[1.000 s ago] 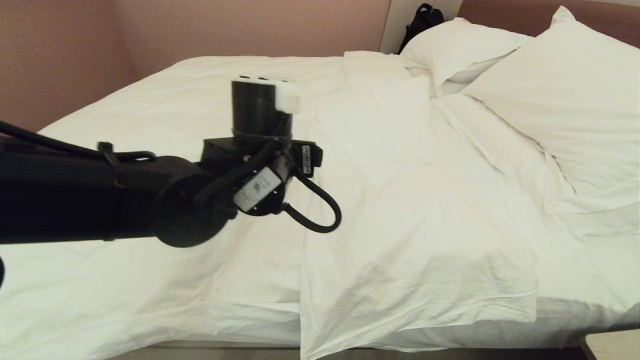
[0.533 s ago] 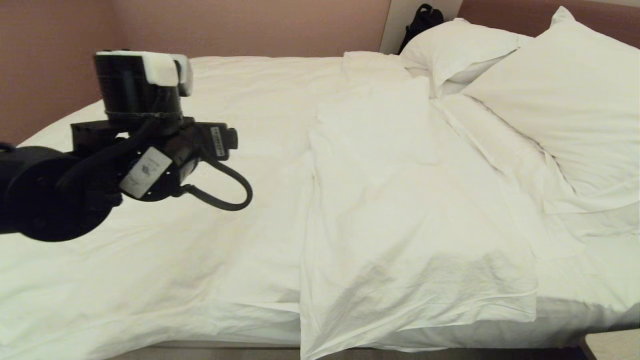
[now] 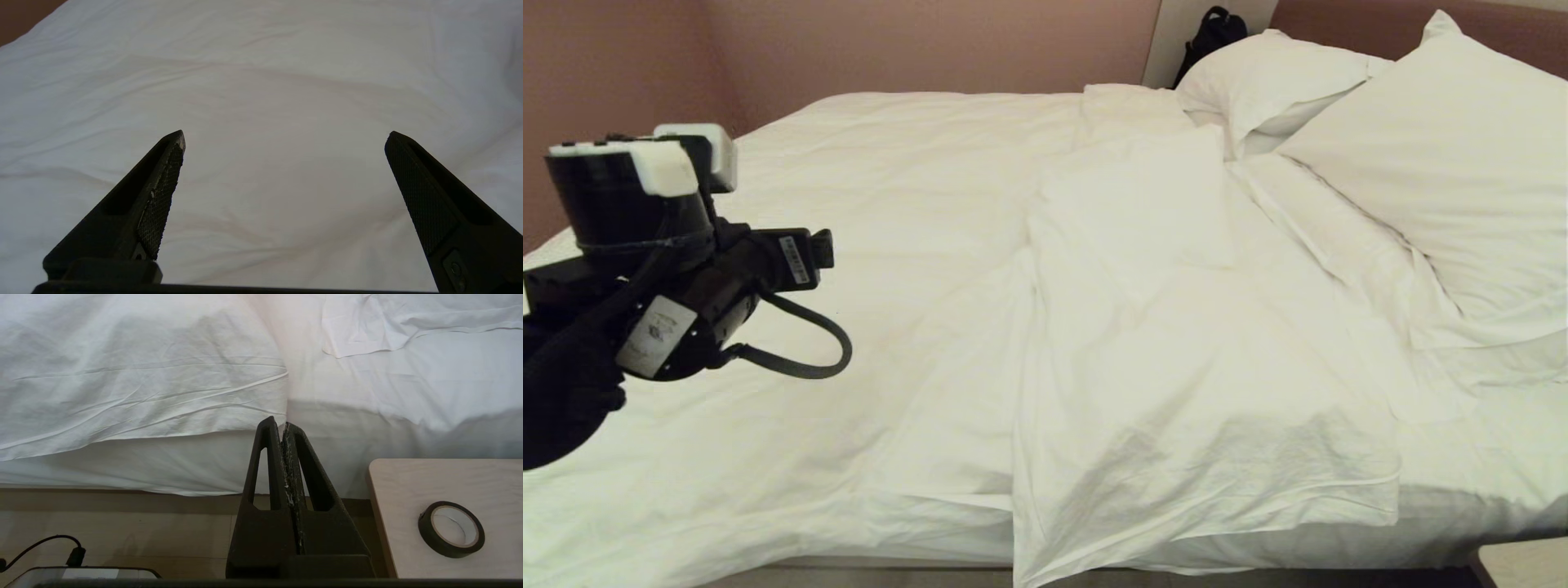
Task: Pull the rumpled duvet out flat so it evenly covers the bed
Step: Flatten the corners of the folded blanket
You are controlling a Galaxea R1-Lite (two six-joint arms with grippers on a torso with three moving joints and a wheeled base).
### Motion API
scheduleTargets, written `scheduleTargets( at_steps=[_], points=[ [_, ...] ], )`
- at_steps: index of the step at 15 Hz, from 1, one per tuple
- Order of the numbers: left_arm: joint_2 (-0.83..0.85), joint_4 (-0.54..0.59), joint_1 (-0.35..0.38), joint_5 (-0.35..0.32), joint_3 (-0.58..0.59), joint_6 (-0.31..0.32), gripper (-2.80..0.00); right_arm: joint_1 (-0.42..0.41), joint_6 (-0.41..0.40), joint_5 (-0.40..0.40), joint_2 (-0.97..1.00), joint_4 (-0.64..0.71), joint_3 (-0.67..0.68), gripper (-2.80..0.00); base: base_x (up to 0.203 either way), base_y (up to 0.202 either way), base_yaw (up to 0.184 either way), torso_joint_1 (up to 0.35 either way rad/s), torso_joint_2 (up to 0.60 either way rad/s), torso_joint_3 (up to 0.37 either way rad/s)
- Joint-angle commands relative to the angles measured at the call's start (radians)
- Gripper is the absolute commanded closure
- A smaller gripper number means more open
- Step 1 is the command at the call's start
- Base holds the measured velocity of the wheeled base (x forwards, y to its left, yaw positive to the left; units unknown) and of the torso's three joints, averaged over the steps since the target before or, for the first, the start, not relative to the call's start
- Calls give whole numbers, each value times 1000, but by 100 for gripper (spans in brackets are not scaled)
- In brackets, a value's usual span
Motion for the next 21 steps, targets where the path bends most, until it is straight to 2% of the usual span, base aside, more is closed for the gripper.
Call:
scheduleTargets(
  at_steps=[1, 3, 4, 5, 9, 11, 17, 21],
  points=[
    [-15, -29, 51, -96, 51, 0, -280, 0, -1, 1, 0, 0, 0, 0, 0, 0, 0, 0, 0, 0],
    [-24, -29, 57, -120, 58, 1, -280, 0, -1, 1, 0, 0, 0, 0, 0, 0, 0, 0, 0, 0],
    [-44, -28, 69, -222, 69, 0, -184, 0, -1, 1, 0, 0, 0, 0, 0, 0, 0, 0, 0, 0],
    [-67, -29, 95, -323, 80, -4, 0, 0, -1, 1, 0, 0, 0, 0, 0, 0, 0, 0, 0, 0],
    [-107, -38, 200, -480, 115, -10, 0, 0, -1, 1, 0, 0, 0, 0, 0, 0, 0, 0, 0, 0],
    [-124, -38, 225, -526, 119, -11, 0, 0, -1, 1, 0, 0, 0, 0, 0, 0, 0, 0, 0, 0],
    [-239, -36, 234, -612, 177, -10, 0, 0, -1, 1, 0, 0, 0, 0, 0, 0, 0, 0, 0, 0],
    [-413, -33, 234, -652, 251, 19, 0, 0, -1, 1, 0, 0, 0, 0, 0, 0, 0, 0, 0, 0]
  ],
)
